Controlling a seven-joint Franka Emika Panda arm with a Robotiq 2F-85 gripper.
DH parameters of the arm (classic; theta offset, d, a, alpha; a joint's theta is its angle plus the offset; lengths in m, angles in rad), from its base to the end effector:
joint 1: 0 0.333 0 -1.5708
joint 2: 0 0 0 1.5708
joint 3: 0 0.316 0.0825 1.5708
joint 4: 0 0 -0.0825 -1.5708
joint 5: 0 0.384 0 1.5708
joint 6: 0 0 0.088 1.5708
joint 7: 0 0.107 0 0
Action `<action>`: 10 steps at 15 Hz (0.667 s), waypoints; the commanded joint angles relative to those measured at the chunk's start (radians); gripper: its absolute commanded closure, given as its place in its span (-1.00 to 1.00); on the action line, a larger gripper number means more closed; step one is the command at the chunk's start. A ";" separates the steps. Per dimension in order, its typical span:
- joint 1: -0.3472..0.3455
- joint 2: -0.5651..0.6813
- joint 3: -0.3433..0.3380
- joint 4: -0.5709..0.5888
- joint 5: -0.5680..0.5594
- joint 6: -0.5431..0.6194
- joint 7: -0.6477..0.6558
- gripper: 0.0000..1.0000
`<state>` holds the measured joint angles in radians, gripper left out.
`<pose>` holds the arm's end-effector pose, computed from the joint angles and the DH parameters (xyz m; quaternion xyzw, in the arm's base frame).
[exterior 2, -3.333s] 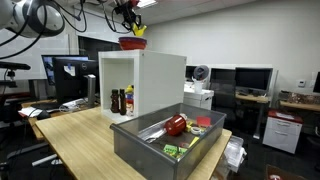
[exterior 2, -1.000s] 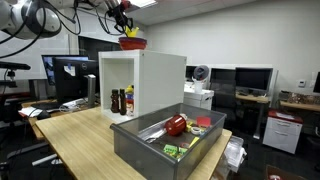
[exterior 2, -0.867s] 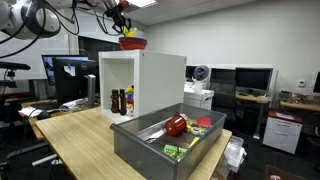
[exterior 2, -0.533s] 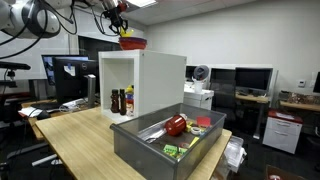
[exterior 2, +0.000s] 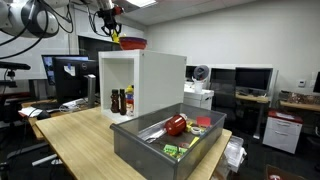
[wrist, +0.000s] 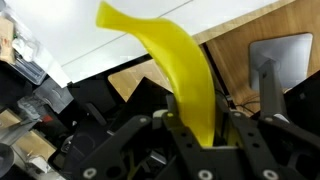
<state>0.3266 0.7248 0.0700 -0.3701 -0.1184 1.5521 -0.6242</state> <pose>0.6617 0.2310 0.7075 0.8628 0.4506 0.2205 0.0622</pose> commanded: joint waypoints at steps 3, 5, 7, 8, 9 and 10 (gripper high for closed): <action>0.006 -0.049 0.009 -0.036 0.018 -0.101 0.037 0.76; 0.012 -0.061 0.008 -0.033 0.015 -0.126 0.060 0.76; 0.017 -0.073 0.005 -0.025 0.011 -0.132 0.091 0.76; 0.017 -0.079 0.004 -0.020 0.011 -0.127 0.107 0.76; 0.018 -0.084 0.005 -0.018 0.011 -0.122 0.121 0.76; 0.020 -0.091 0.004 -0.016 0.010 -0.120 0.135 0.76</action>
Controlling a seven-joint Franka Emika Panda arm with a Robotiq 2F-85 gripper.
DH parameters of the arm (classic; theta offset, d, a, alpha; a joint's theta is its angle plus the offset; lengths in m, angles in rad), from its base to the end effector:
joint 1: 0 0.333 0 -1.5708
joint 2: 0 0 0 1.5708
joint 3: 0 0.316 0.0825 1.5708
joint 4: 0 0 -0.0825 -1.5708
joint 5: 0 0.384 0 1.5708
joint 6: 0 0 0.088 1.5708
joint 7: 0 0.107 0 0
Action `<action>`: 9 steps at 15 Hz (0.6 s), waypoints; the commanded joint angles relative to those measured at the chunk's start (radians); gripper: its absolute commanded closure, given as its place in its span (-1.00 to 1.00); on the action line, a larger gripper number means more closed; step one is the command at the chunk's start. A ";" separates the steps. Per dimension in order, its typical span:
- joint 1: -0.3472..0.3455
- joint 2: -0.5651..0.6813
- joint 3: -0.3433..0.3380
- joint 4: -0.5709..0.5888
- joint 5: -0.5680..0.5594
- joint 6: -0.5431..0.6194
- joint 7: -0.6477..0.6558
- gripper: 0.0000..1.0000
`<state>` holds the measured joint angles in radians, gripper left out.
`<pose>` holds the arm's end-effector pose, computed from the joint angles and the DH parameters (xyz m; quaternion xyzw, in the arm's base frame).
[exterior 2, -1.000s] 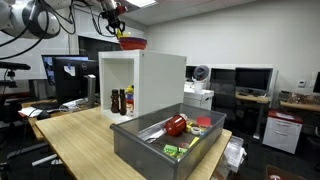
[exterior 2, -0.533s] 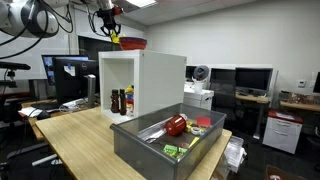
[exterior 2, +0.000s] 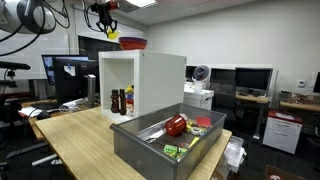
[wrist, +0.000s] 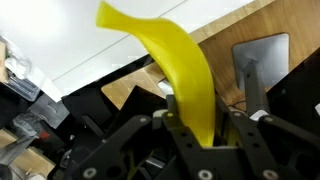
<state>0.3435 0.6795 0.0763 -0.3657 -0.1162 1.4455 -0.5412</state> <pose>0.6340 0.2349 0.7273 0.8828 0.4245 0.1960 0.0452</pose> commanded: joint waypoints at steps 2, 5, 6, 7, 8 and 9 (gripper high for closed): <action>0.000 -0.059 0.001 -0.016 0.014 -0.010 0.082 0.76; -0.004 -0.078 0.000 -0.009 0.016 0.001 0.128 0.76; -0.008 -0.083 0.001 -0.006 0.018 0.009 0.138 0.76; -0.013 -0.088 0.003 -0.004 0.023 0.015 0.149 0.76; -0.019 -0.093 0.005 -0.002 0.029 0.020 0.163 0.76; -0.028 -0.096 0.008 -0.001 0.035 0.024 0.173 0.76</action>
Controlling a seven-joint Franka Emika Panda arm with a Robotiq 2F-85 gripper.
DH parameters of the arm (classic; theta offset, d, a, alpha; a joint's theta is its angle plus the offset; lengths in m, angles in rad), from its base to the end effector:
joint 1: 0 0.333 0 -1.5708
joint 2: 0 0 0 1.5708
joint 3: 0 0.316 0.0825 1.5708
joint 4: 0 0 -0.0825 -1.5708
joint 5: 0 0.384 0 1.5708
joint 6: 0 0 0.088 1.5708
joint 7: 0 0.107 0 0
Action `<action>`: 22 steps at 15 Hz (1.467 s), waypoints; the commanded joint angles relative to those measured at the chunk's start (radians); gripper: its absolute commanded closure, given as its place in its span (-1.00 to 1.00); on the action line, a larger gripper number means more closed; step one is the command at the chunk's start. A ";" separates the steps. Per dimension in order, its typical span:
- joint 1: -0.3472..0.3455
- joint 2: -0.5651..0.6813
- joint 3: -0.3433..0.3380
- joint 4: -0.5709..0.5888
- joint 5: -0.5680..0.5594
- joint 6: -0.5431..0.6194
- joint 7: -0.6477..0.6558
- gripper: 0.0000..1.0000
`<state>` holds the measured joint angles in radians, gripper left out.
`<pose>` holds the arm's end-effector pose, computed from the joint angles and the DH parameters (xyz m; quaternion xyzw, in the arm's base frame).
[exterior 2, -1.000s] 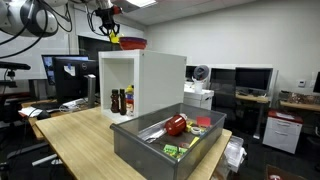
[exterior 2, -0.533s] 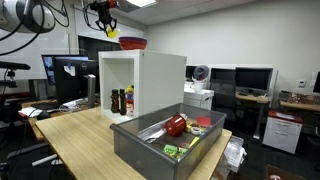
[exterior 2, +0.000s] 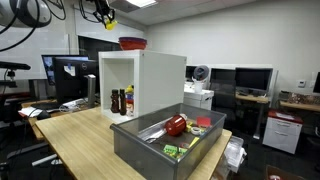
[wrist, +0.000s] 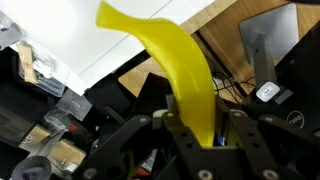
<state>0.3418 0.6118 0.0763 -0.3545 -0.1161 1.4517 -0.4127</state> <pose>0.6058 0.2233 0.7774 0.9003 0.3615 0.2399 0.0340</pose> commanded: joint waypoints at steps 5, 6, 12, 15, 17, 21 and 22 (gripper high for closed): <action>-0.109 -0.034 0.031 -0.004 0.122 0.063 0.101 0.76; -0.121 -0.032 0.035 -0.004 0.136 0.075 0.107 0.76; -0.183 -0.023 0.071 -0.019 0.223 0.082 0.124 0.76; -0.196 -0.018 0.085 -0.020 0.257 0.078 0.139 0.76; -0.202 -0.013 0.092 -0.022 0.273 0.072 0.147 0.76; -0.198 -0.005 0.085 -0.024 0.261 0.061 0.120 0.76; -0.189 0.001 0.077 -0.026 0.244 0.060 0.094 0.76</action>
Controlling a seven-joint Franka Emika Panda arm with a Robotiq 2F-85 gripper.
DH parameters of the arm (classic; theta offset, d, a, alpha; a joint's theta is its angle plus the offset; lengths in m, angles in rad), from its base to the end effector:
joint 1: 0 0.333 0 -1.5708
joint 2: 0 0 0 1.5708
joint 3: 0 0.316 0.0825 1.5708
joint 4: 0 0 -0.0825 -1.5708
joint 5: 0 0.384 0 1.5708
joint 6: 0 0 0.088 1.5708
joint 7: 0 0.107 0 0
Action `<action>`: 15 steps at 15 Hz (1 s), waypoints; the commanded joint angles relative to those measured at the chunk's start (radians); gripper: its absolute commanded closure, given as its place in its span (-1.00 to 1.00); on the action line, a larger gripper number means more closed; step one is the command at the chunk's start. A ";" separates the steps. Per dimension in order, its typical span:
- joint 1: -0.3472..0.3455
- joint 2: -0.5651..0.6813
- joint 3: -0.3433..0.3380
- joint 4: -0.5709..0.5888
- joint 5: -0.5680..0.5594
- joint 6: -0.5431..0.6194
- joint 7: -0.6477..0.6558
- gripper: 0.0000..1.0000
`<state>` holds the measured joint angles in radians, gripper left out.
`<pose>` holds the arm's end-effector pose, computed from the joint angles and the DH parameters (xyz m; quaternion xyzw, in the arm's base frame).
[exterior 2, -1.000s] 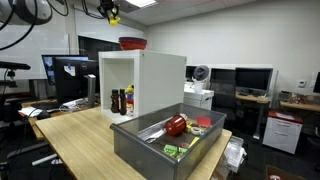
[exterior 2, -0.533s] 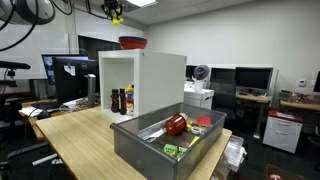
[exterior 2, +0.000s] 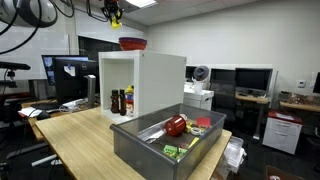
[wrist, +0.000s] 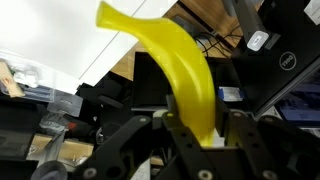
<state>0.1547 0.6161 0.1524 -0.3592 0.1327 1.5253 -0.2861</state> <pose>0.6312 0.1550 0.7856 -0.9154 -0.2754 -0.2746 0.1040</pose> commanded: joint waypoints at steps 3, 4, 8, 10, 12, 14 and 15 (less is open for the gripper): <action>-0.001 0.002 0.001 -0.013 0.000 0.001 -0.006 0.26; 0.000 0.006 0.001 -0.013 0.000 0.001 -0.006 0.26; 0.001 0.006 0.001 -0.013 0.000 0.001 -0.006 0.26; 0.001 0.006 0.001 -0.013 0.000 0.001 -0.006 0.26; 0.001 0.006 0.001 -0.013 0.000 0.001 -0.006 0.26; 0.001 0.006 0.001 -0.013 0.000 0.001 -0.006 0.76; -0.001 0.005 0.000 -0.013 0.000 0.001 0.002 0.76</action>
<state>0.1580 0.6298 0.1520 -0.3597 0.1320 1.5219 -0.2915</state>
